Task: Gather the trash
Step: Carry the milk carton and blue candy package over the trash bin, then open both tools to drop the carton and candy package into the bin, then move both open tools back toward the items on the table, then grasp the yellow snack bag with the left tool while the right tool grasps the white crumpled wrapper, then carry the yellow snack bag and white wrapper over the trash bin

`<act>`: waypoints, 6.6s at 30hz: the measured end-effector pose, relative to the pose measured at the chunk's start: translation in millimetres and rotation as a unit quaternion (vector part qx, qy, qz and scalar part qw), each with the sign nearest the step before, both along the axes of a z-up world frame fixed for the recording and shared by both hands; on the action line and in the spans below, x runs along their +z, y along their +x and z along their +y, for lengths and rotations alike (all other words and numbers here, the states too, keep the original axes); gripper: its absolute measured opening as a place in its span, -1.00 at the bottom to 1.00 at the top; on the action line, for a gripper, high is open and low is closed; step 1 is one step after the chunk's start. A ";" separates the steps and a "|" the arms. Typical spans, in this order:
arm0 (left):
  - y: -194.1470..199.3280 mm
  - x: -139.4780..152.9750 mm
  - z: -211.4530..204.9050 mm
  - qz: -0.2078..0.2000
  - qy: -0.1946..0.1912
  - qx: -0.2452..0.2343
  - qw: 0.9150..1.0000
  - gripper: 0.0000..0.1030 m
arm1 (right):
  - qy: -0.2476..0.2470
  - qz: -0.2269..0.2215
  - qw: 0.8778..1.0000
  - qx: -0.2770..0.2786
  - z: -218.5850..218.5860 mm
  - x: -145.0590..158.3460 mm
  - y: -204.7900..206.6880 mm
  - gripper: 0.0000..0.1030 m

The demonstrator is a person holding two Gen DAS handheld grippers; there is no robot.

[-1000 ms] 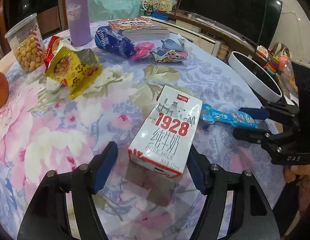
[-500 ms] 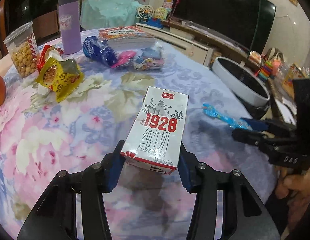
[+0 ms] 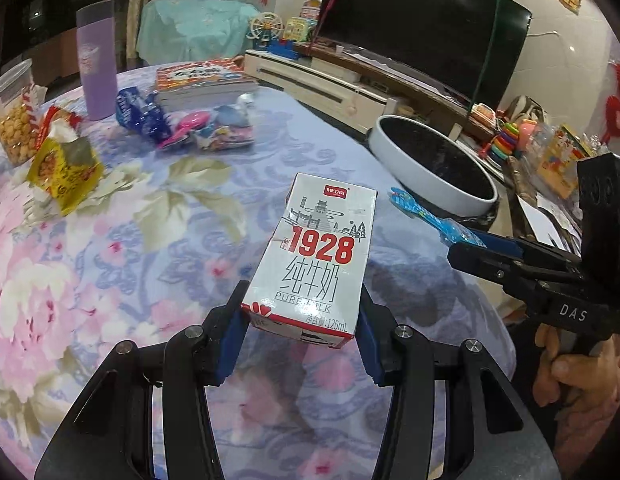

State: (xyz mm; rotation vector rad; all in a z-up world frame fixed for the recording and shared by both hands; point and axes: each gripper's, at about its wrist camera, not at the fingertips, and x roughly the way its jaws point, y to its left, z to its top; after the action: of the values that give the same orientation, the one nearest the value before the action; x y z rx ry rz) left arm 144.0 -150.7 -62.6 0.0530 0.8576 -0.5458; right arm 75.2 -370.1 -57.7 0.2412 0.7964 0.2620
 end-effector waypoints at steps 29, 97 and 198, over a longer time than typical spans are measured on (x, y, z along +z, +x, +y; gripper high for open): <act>13.7 27.9 -98.5 -0.023 0.014 -0.070 0.997 -0.07 | 0.014 -0.020 0.996 -0.088 -100.1 20.3 -11.4 0.01; 76.4 25.4 -139.6 0.008 0.001 -0.059 0.998 0.44 | 0.023 0.007 0.989 -0.144 -163.3 12.9 53.7 0.60; 44.0 -15.6 99.2 0.043 -0.079 0.195 0.977 -0.59 | 0.097 -0.036 0.994 -0.035 64.3 -9.0 76.0 -0.31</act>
State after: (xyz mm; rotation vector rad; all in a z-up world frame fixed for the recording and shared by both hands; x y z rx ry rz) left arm 188.0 -51.5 -78.2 -0.2822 0.8785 -0.2468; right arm 151.2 -305.8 -66.8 0.4397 0.6907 0.2808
